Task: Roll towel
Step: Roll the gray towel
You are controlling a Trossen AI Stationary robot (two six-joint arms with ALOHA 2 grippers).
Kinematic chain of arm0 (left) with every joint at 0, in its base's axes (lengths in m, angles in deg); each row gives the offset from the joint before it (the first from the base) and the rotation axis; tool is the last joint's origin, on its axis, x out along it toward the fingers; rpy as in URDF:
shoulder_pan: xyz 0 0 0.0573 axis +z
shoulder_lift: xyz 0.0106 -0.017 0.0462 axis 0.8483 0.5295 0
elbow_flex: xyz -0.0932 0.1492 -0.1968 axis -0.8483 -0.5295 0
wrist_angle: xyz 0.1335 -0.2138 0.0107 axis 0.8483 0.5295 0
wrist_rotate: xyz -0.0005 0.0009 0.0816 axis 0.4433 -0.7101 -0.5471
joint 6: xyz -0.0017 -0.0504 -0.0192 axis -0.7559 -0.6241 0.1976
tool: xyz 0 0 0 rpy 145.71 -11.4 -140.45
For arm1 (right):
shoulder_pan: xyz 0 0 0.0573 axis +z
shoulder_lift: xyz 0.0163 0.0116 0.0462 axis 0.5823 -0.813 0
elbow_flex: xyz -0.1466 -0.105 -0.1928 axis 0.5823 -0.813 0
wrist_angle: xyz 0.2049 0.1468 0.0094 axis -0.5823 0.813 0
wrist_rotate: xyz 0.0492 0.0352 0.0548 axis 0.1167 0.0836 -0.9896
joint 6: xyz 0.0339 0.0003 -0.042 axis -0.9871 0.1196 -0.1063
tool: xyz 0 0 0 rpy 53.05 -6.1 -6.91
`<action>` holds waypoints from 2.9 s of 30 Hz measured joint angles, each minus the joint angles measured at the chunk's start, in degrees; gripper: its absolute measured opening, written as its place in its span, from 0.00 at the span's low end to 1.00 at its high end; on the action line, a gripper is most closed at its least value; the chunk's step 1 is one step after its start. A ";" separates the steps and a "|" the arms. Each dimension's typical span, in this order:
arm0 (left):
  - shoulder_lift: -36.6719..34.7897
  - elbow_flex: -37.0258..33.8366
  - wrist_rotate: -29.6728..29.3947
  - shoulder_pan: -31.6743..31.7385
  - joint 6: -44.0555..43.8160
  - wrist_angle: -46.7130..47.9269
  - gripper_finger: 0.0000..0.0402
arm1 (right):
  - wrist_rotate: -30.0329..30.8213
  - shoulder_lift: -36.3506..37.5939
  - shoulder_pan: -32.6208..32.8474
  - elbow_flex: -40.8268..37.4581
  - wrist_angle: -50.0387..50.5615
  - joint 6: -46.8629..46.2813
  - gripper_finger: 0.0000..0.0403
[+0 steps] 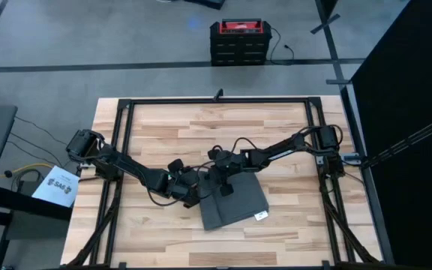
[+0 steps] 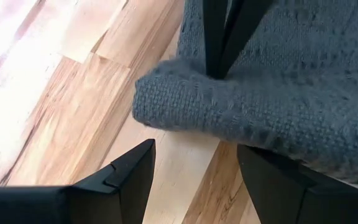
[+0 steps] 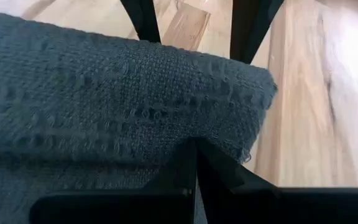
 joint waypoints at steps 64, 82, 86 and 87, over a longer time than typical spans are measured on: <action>0.04 2.80 8.34 1.82 1.12 3.37 0.53 | 0.01 -1.71 8.38 1.00 1.46 -4.96 0.00; 0.04 5.54 8.11 4.00 4.57 3.09 0.53 | 0.82 0.15 5.57 0.94 5.59 -4.15 0.00; 0.04 5.55 8.15 3.98 4.31 4.12 0.53 | 0.85 1.67 5.55 0.94 8.86 -4.10 0.00; 0.04 5.55 8.15 3.97 3.98 4.76 0.53 | 0.85 2.00 5.57 0.94 9.44 -4.11 0.00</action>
